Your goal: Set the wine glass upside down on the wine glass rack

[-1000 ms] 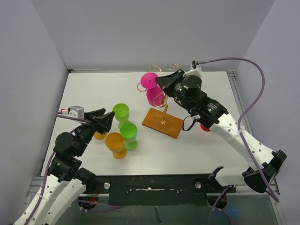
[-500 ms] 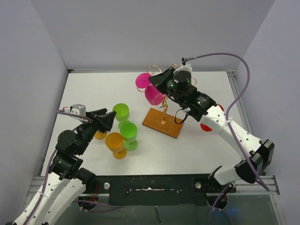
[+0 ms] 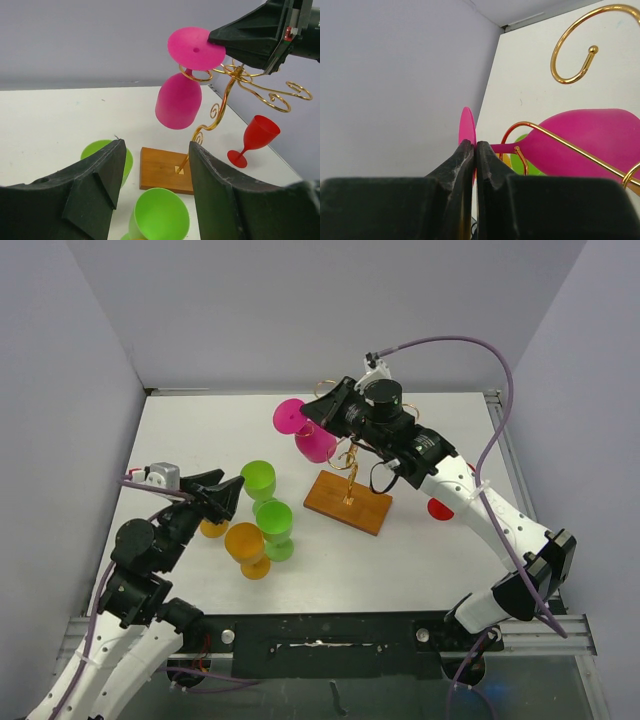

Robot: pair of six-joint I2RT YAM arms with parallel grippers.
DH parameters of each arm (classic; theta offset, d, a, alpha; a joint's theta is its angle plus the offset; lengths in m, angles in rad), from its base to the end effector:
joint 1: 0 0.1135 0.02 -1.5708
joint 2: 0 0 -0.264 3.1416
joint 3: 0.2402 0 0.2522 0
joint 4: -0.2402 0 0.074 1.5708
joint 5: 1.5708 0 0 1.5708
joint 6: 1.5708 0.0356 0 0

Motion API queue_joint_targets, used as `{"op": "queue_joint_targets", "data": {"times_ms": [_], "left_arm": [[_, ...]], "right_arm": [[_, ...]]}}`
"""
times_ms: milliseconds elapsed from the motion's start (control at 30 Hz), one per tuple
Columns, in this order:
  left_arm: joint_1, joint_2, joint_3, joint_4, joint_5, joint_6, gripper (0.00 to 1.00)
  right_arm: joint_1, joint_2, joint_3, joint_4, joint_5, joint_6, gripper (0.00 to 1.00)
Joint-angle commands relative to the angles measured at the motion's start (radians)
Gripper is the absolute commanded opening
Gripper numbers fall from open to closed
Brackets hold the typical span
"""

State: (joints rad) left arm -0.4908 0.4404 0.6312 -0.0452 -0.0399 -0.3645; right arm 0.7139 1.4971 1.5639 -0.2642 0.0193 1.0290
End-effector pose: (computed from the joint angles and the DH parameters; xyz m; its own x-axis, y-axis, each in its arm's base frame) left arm 0.1054 -0.0547 0.3473 -0.0359 -0.3847 -0.9224 0.4531 0.8164 -0.3581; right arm 0.2638 0.2276 0.4315 -0.6251 0.5919 -0.5089 -0.2032 0.5061 0.8382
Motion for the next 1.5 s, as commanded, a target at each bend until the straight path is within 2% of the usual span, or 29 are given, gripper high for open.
{"op": "queue_joint_targets", "data": {"times_ms": [0,333,700,1200,1333,1467], "left_arm": [[0.004,-0.014,0.059,0.009,0.009,0.049,0.52],[0.005,-0.004,0.072,0.008,-0.013,0.089,0.53],[0.004,-0.014,0.078,-0.018,-0.025,0.097,0.53],[0.004,0.012,0.134,-0.037,0.030,0.114,0.53],[0.004,0.021,0.143,-0.035,0.083,0.130,0.53],[0.004,0.031,0.154,-0.035,0.158,0.153,0.58]], "right_arm": [[0.005,-0.023,0.050,-0.021,-0.086,-0.051,0.00],[0.020,-0.058,0.045,-0.116,-0.011,-0.105,0.00],[0.020,-0.079,0.048,-0.162,0.057,-0.153,0.16],[0.002,-0.159,0.097,-0.228,0.033,-0.282,0.39],[0.004,-0.240,0.071,-0.250,0.121,-0.338,0.44],[0.002,-0.336,0.033,-0.296,0.252,-0.405,0.46]]}}
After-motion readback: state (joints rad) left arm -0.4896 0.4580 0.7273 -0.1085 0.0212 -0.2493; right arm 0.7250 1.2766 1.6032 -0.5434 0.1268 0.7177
